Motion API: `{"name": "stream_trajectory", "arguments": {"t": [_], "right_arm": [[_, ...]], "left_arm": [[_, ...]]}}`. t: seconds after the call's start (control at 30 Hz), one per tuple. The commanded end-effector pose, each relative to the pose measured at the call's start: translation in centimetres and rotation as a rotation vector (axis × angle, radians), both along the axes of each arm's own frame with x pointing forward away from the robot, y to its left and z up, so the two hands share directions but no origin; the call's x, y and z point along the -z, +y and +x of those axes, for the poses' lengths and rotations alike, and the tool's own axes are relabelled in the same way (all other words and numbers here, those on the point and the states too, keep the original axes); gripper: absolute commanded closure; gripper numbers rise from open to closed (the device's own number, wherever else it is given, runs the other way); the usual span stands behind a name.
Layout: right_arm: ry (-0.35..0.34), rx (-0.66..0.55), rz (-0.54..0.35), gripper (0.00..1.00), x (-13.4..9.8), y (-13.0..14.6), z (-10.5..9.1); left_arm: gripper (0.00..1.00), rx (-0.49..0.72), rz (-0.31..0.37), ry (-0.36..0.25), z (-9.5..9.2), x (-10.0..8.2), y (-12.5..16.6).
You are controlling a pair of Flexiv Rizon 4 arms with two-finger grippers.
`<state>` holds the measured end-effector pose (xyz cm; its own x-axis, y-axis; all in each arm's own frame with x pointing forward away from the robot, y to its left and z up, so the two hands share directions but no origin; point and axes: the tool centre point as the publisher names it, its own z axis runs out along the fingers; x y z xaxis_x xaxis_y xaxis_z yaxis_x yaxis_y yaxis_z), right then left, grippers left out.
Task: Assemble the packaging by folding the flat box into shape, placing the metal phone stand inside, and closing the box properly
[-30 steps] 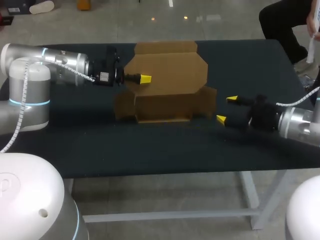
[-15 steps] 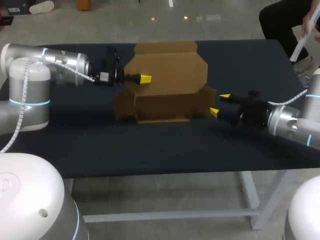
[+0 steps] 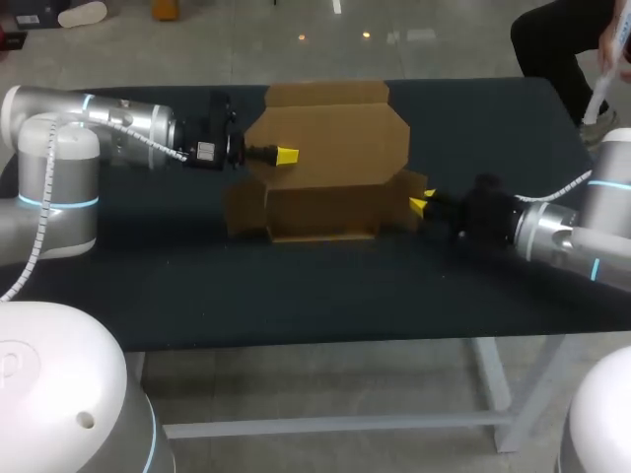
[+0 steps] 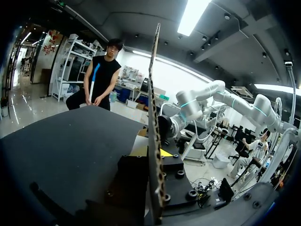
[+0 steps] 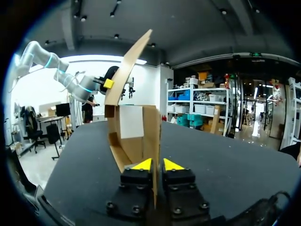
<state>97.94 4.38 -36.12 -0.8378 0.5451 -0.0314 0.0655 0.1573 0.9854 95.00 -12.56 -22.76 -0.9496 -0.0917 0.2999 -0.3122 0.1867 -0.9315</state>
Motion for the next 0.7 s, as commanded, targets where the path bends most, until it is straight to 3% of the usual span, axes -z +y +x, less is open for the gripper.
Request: {"name": "stream_trajectory", "arguments": {"t": [0.03, 0.4, 0.7], "right_arm": [[-0.009, 0.001, 0.004, 0.98, 0.2, 0.4, -0.2], [-0.023, 0.012, 0.007, 0.98, -0.4, 0.9, -2.3], [-0.004, 0.046, 0.019, 0.86, -0.6, 1.5, -3.6]], "left_arm": [[1.00, 0.001, 0.002, 0.001, 0.0, 0.3, -0.1], [1.00, 0.001, 0.002, 0.001, 0.0, 0.3, -0.1], [1.00, 0.001, 0.002, 0.001, 0.0, 0.3, -0.1]]}}
